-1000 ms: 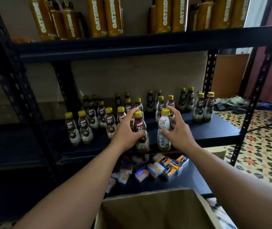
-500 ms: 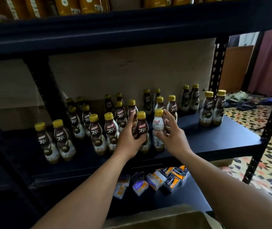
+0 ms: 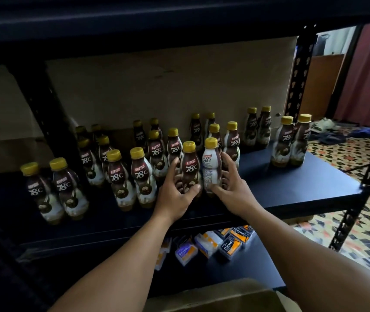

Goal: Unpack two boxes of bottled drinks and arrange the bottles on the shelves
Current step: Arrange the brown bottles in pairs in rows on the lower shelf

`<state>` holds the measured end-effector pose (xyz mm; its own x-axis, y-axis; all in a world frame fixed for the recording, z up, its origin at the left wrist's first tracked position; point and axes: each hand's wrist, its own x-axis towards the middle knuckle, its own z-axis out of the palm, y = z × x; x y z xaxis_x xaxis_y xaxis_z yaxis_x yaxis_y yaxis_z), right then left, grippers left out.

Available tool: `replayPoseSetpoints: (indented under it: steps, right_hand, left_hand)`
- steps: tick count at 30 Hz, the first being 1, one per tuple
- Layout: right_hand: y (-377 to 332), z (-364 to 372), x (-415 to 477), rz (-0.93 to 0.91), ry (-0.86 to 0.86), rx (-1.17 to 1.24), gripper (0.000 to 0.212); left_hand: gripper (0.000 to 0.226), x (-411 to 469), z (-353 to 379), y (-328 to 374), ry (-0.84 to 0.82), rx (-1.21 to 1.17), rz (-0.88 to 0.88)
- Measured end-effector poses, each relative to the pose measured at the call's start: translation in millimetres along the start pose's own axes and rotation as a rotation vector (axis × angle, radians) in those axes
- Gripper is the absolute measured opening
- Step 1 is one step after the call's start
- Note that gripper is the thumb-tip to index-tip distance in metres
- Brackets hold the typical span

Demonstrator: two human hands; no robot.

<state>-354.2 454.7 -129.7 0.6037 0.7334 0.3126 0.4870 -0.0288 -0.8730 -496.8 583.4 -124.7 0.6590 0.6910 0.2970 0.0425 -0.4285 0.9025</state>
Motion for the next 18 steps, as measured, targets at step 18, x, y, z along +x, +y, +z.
replayPoseSetpoints:
  steps: [18]
  right_hand:
    - [3.6,-0.8,-1.0,-0.040,0.059,-0.010,0.084]
  left_hand:
    - [0.089,-1.0,1.2,-1.8,0.002,0.042,0.064]
